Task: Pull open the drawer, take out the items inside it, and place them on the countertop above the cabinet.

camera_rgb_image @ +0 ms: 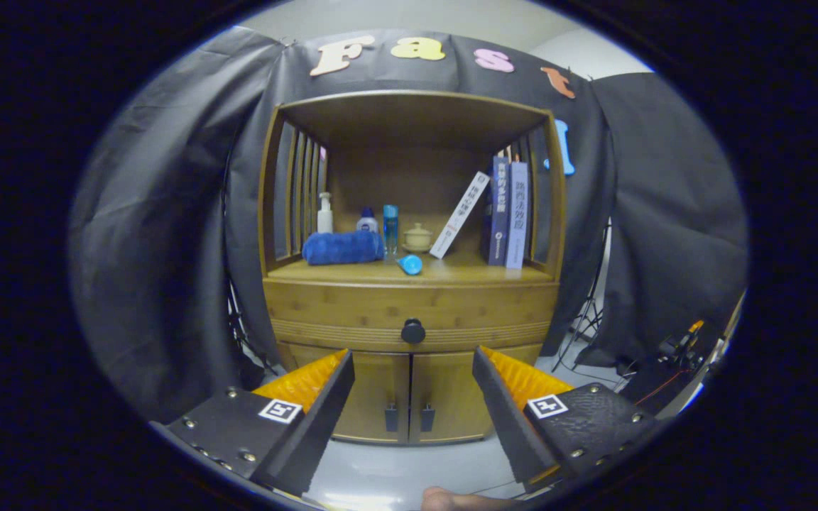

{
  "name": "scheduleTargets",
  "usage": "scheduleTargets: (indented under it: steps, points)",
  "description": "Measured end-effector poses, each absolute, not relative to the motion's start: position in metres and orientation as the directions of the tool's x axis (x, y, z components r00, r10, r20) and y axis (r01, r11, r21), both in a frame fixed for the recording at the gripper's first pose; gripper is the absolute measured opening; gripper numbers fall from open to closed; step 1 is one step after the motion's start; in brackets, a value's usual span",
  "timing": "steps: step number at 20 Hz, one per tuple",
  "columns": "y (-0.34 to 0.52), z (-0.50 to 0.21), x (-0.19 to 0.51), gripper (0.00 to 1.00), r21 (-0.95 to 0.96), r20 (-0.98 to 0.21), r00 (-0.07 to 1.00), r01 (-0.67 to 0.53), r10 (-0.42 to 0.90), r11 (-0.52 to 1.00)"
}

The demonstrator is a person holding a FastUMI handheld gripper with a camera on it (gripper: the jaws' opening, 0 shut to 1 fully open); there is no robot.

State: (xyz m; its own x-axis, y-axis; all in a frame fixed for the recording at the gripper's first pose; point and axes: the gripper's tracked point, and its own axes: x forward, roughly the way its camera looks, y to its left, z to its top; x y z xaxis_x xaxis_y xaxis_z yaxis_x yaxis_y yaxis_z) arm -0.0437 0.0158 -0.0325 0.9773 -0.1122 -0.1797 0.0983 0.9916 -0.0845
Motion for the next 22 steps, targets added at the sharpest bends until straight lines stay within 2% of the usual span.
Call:
scheduleTargets:
  steps: [9, 15, 22]
  points:
    - [0.021, 0.073, -0.131, 0.99, -0.076, -0.022, 0.993, 0.114, -0.116, 0.991]
    - [0.027, 0.087, -0.162, 0.99, -0.092, 0.008, 0.993, 0.119, -0.118, 0.989]
    - [0.044, 0.088, -0.157, 0.99, -0.078, 0.017, 0.998, 0.068, -0.067, 0.995]
